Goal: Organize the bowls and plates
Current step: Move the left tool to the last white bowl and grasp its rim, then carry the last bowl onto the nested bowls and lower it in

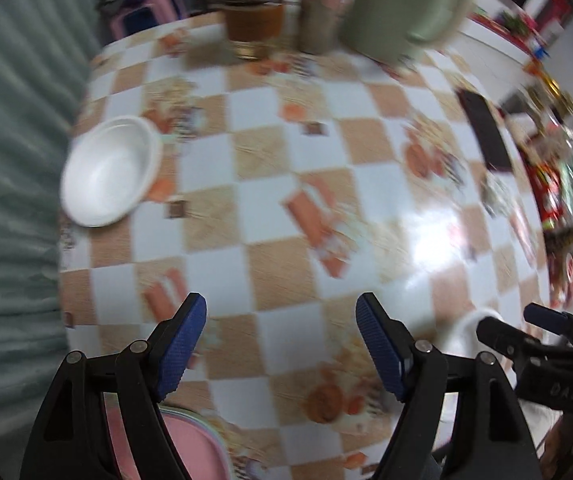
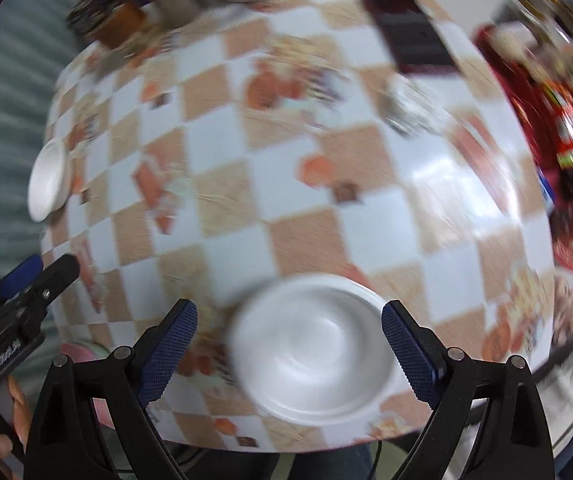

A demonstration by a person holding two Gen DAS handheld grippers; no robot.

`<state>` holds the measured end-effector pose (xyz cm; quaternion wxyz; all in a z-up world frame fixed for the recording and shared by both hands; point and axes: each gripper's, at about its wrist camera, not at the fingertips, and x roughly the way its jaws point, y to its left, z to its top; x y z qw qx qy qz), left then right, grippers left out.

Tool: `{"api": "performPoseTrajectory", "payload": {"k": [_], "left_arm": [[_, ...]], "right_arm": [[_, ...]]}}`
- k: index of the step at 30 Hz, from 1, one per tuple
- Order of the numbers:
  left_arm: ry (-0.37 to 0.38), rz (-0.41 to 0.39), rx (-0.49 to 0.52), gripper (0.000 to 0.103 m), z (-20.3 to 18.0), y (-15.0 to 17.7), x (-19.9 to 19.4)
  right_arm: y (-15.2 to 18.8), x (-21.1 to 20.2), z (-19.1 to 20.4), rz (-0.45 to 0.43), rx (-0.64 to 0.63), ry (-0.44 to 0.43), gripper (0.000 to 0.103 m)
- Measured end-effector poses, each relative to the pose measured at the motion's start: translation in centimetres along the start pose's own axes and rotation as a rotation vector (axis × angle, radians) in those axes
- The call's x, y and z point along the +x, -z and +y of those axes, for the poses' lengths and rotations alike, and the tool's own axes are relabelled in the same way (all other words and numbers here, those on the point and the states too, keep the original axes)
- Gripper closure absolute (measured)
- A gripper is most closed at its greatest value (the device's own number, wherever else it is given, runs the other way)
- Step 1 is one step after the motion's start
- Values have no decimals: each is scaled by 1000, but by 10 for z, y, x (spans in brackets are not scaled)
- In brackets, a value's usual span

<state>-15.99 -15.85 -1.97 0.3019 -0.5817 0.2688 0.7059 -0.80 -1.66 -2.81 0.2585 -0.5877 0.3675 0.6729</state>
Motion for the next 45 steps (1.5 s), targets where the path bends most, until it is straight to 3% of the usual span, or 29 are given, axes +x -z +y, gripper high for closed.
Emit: {"api": "performPoseTrajectory", "payload": {"k": [12,17,26,35,36,38,39,41,42,43,45], "left_arm": [[-156,-38,-270,23,140,-37,18],[-188,-44,-333,23,181,-52,35],[-198,-29,-385,23,221,-76,72],[-215,29,-335,23,232,-94,111],[-212,38,-338,23,234,-95,115],[-192,61,-344,26,236,-94,122],[-174,63,-346,32,236,-95,123],[-156,57,-336,43,233,-96,123],[-140,63,-317,55,229,-97,123],[-131,68,-301,64,225,-98,122],[-136,79,-269,64,215,-99,122]], "right_arm": [[-65,29,136,18,-230,-23,9],[-91,49,187,10,-299,-26,9],[-130,88,249,4,-307,-64,9],[-150,129,281,21,-295,-58,9],[-151,133,283,21,-289,-60,11],[-152,138,285,28,-288,-74,34],[-153,143,287,45,-288,-103,45],[-153,146,293,50,-286,-134,56],[-153,148,295,68,-285,-162,69],[-153,152,296,95,-280,-196,74],[-151,155,299,116,-271,-209,79]]}}
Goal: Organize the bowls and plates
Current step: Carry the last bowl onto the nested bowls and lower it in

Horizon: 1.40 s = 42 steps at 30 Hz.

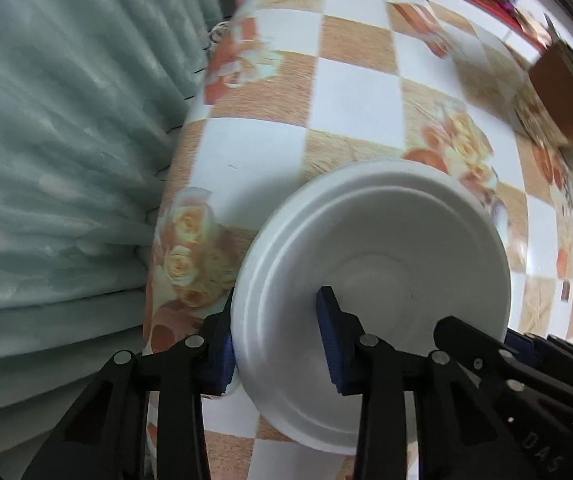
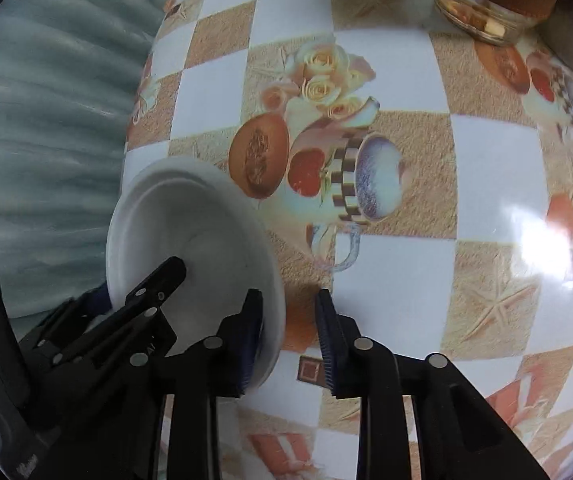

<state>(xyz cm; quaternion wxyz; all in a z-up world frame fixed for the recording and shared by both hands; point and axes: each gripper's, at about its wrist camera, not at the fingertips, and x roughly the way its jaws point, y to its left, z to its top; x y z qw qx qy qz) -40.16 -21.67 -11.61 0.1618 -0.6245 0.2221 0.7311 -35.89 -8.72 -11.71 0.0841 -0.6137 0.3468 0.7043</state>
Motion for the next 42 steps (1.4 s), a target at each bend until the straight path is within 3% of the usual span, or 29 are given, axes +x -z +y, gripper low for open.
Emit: {"api": "performPoseTrajectory", "payload": {"k": [2,8,18,28,36,42], "left_arm": [[11,12,17,65,-8,4,-1],[23,38,119,65,-49,48,-7],[44,89,297,65,-124,156,-24],[47,138,427,62,-157,251,-32],[46,135,472,60,-161,268,-36],[42,91,499,60,-165,264,-67]], "right_arm": [[3,1,2,15,-19,-4,89],[39,-6,-20,48,-39,39,89],[150,-29,-88,90,31,101,87],[244,-28,-122,152,119,114,86],[264,-31,-118,143,118,118,86],[269,-57,-129,109,118,95,86]]}}
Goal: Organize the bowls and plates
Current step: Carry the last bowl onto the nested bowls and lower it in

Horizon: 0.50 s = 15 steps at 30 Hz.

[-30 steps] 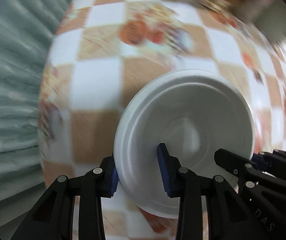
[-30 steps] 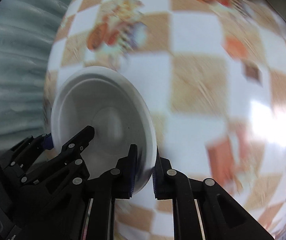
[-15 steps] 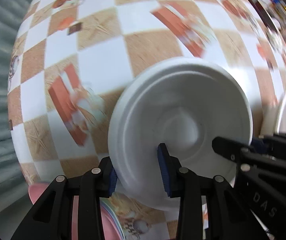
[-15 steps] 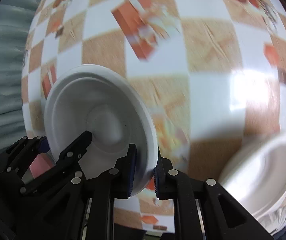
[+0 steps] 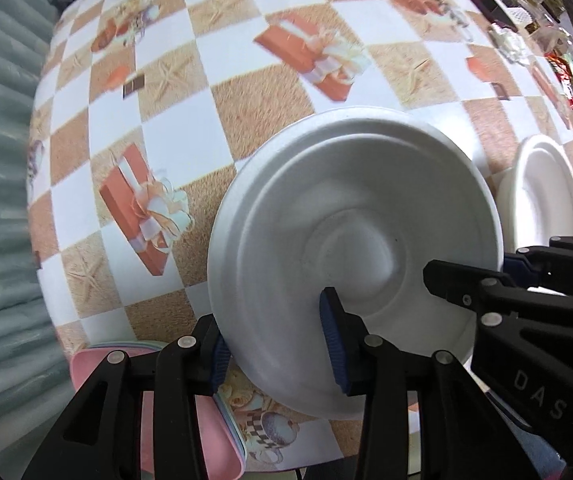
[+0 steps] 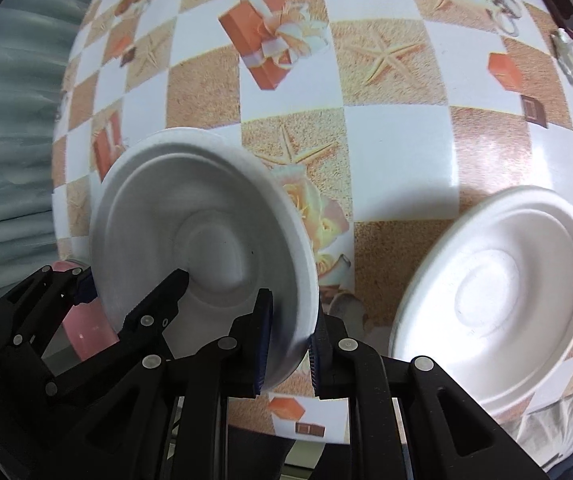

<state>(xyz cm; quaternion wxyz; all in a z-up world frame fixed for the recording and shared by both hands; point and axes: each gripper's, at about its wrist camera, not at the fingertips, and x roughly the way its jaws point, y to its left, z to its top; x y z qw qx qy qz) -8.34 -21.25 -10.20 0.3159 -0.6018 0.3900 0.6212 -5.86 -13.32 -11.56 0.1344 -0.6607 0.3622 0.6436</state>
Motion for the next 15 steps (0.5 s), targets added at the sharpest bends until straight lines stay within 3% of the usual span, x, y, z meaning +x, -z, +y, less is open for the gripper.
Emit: {"api": "performPoseTrajectory", "payload": {"k": [7,15], "left_arm": [[11,-54,61,60,-28,-13,-37],[20,-99,216,60,-79,-15,-53]], "right_arm": [[12,-42,-26,-62,35,-3,86],[29,-63,-60,-121,147,-5,86]]}}
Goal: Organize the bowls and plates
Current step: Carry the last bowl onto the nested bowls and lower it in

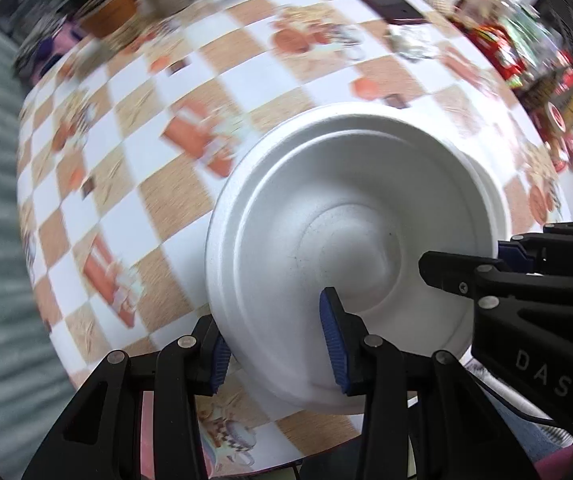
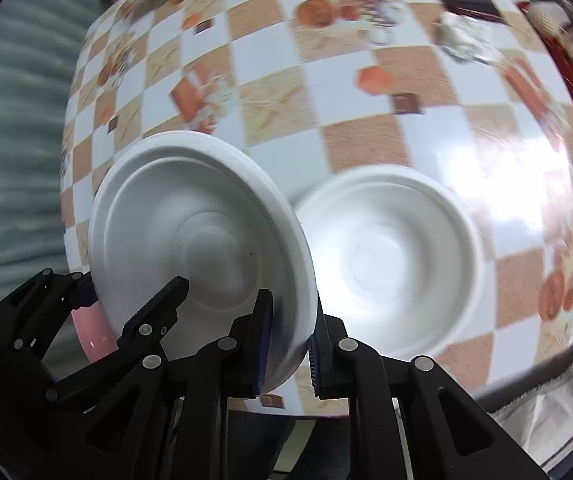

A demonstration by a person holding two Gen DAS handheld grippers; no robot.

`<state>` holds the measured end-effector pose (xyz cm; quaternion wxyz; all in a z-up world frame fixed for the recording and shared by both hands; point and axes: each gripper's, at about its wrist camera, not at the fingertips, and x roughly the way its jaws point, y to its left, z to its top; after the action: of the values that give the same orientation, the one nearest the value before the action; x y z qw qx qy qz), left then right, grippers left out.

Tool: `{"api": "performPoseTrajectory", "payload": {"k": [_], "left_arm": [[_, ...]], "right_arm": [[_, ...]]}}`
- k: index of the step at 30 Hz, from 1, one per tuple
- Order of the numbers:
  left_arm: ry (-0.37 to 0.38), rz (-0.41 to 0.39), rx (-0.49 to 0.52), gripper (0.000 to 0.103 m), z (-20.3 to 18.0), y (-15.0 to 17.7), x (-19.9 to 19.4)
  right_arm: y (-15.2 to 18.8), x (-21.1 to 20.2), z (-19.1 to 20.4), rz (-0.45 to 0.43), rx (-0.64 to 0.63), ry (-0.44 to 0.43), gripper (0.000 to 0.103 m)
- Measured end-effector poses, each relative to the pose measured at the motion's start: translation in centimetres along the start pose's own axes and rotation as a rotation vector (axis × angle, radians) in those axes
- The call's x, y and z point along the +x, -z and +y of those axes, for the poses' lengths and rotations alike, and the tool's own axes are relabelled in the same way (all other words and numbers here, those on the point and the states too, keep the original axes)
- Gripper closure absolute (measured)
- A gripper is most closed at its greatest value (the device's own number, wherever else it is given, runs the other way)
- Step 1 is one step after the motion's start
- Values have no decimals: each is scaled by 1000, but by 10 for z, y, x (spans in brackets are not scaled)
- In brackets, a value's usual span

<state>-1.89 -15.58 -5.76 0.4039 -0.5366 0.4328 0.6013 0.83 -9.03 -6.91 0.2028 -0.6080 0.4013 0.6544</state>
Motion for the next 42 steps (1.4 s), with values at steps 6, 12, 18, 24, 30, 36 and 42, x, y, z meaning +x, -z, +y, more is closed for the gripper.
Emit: {"api": "performPoseTrajectory", "payload": {"k": [6,12,18,24,30,36,42], "left_arm": [[10,-9,126,60,-38,-18,2],[18,4,211,59,-68,-23,9],[22,32,219,59,-75,-26,20],[28,55,201,60,-74,-27,30],[33,52,199,59,-74,-26,30],[39,49,199,60,-75,-27,28],[38,49,198,59,-75,-29,29]], "right_arm": [[14,-16,-46,-26,120,1,85],[22,-21,-81,-34,206,14,85],[24,-15,-92,-17,232,20,85],[21,-6,-89,0,223,25,85],[18,-4,-88,2,224,31,84],[16,-5,-86,-10,219,41,84],[16,-5,-88,-12,222,44,84]]}}
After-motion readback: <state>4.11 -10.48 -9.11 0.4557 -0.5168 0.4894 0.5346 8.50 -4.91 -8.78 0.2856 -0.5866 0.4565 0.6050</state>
